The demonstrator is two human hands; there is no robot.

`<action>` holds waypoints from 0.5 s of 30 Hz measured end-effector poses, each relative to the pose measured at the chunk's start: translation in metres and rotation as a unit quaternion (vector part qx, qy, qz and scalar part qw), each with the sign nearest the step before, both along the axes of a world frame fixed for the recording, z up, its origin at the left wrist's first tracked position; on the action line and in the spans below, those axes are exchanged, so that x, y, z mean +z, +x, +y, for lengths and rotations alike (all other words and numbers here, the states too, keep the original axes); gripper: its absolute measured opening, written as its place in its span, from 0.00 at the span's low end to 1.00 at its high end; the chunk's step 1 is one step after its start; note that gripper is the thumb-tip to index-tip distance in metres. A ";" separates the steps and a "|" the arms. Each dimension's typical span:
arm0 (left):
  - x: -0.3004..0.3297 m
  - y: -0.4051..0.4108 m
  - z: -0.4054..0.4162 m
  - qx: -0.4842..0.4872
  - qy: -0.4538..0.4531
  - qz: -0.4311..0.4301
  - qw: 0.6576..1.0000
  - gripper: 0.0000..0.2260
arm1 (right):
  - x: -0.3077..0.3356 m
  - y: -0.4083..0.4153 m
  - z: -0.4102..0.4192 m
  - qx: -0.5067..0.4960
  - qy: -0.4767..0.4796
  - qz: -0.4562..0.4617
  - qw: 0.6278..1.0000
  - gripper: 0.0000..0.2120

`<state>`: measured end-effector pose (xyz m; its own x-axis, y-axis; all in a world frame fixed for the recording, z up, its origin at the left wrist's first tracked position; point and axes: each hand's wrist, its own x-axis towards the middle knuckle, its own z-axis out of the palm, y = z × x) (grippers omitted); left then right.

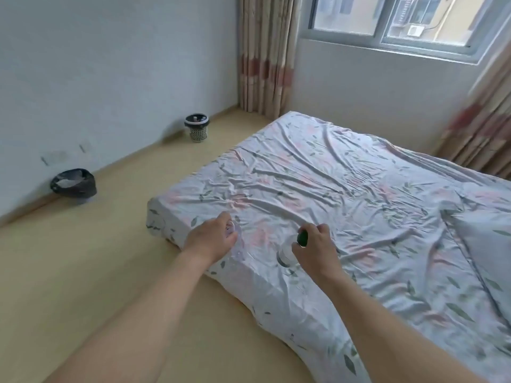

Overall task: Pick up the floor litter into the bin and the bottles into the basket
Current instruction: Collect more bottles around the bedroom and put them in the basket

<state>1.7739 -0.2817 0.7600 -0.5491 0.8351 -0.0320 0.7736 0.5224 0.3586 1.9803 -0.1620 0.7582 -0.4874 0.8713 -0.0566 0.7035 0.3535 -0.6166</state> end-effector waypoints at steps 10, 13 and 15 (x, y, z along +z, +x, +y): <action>0.024 -0.211 -0.031 0.090 0.028 0.005 0.995 0.13 | 0.018 -0.232 -0.002 0.084 0.013 0.023 0.996 0.09; 0.025 -0.269 -0.018 0.088 0.032 0.015 0.995 0.10 | 0.013 -0.297 0.009 0.088 0.009 0.023 0.996 0.10; 0.026 -0.312 -0.006 0.080 0.026 0.021 0.996 0.10 | 0.009 -0.345 0.019 0.089 0.011 0.027 0.996 0.10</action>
